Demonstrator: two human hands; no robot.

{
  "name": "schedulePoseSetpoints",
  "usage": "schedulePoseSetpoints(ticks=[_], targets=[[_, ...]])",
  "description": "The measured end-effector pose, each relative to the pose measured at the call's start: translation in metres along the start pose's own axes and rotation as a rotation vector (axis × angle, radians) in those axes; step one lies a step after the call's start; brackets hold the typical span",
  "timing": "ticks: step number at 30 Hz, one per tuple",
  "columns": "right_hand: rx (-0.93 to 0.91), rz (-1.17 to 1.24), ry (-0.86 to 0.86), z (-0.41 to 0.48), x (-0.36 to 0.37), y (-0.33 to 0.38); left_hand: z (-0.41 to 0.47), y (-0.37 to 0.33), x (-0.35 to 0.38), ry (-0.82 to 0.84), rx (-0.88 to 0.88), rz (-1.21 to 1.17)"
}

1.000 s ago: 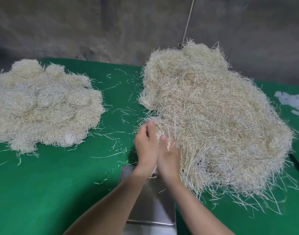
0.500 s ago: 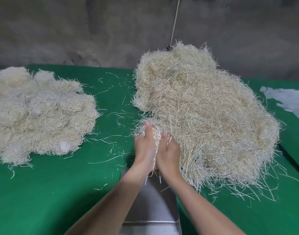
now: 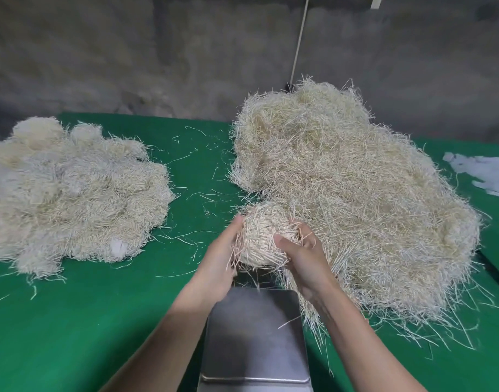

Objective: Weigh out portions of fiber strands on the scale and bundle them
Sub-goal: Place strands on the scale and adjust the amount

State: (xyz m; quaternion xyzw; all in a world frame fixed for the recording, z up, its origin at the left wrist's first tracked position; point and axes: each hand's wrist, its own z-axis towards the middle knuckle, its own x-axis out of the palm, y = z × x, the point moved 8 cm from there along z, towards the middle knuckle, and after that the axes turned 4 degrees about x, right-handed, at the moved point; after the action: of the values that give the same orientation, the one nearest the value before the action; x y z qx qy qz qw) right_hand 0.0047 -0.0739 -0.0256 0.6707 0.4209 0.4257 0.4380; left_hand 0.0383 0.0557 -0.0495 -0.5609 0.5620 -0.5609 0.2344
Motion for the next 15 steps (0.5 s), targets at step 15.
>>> schedulePoseSetpoints(ticks=[15], targets=[[-0.180,-0.403,0.026,0.010,0.065,-0.025,-0.019,0.011,-0.052,-0.341,0.276,-0.300]])
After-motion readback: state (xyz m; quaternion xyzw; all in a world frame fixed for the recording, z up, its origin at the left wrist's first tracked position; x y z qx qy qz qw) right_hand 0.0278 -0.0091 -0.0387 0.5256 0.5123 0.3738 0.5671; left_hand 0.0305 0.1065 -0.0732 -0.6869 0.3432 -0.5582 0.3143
